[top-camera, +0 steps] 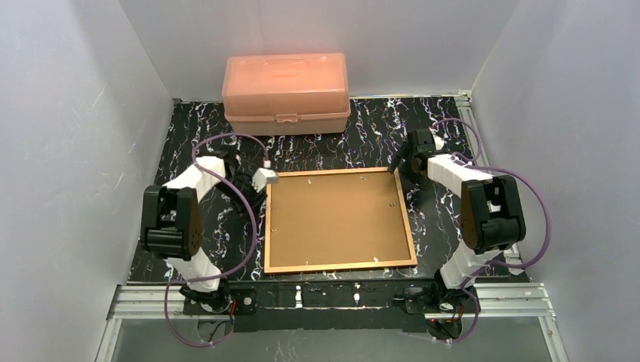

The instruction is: Put the photo into the frame

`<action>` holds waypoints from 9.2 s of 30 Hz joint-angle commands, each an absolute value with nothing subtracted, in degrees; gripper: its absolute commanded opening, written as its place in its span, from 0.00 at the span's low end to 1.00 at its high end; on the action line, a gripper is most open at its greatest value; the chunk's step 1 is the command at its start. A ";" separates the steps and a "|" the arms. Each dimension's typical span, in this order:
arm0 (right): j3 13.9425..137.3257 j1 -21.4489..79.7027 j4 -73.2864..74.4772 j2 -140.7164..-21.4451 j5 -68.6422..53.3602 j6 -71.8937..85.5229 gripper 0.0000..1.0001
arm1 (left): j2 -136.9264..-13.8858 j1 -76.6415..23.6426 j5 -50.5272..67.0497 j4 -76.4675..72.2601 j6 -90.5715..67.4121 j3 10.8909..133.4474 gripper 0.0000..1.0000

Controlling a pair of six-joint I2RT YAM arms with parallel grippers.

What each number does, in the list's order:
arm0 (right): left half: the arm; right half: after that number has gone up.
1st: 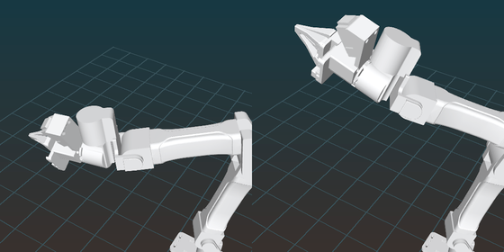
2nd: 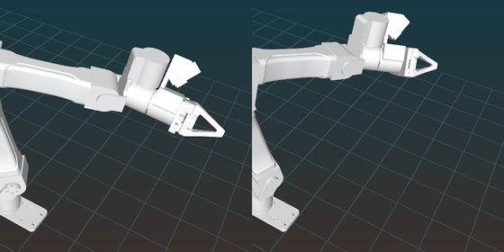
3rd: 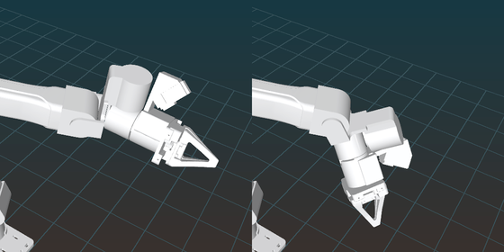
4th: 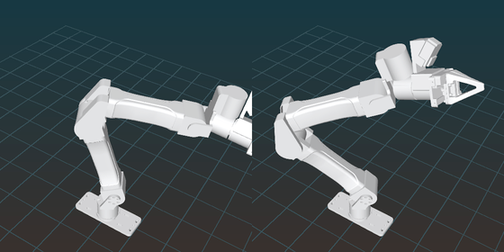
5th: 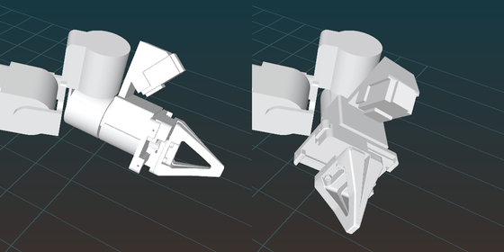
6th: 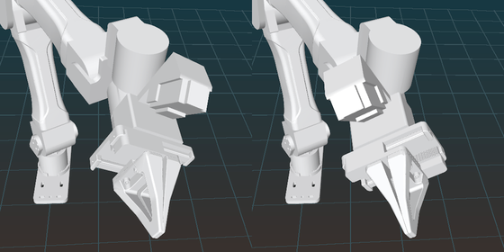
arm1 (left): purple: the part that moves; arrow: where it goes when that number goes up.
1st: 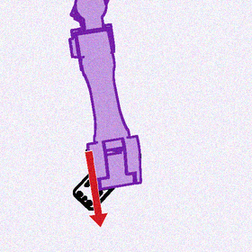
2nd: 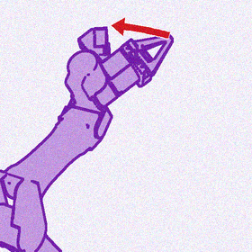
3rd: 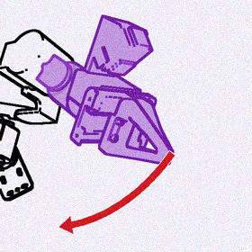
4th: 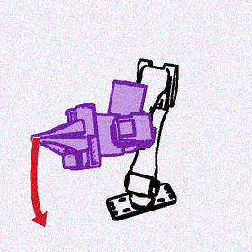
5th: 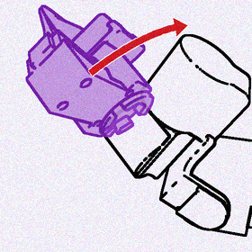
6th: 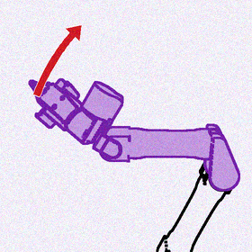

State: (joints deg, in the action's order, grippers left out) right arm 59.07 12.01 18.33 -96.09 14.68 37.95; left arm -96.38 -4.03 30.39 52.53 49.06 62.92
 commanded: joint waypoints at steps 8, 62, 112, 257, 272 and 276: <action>60.29 12.24 9.17 -100.72 4.01 42.77 0.99 | -89.55 -10.91 25.27 45.92 54.26 51.88 0.38; 46.72 33.13 44.89 -74.41 2.98 54.64 0.99 | -106.16 -1.72 18.13 40.04 41.33 82.29 0.52; 61.15 18.23 16.56 -98.51 -5.99 44.74 0.99 | -90.15 -10.38 31.82 53.13 56.86 53.53 0.45; 65.96 62.58 -16.08 -113.06 -23.80 29.67 0.83 | -109.25 -4.92 39.87 54.93 31.99 63.08 0.11; 65.53 62.78 -19.82 -113.74 -20.76 31.65 0.82 | -109.34 -4.92 40.29 55.28 31.90 63.39 0.10; 65.22 63.08 -21.17 -113.97 -19.86 32.03 0.82 | -109.42 -4.92 40.47 55.37 31.90 63.48 0.10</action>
State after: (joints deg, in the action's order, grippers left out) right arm 65.95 62.46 -17.47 -113.45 -21.85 31.55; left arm -110.34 -4.49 41.52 56.23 30.87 62.98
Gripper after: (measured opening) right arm 0.819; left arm 0.106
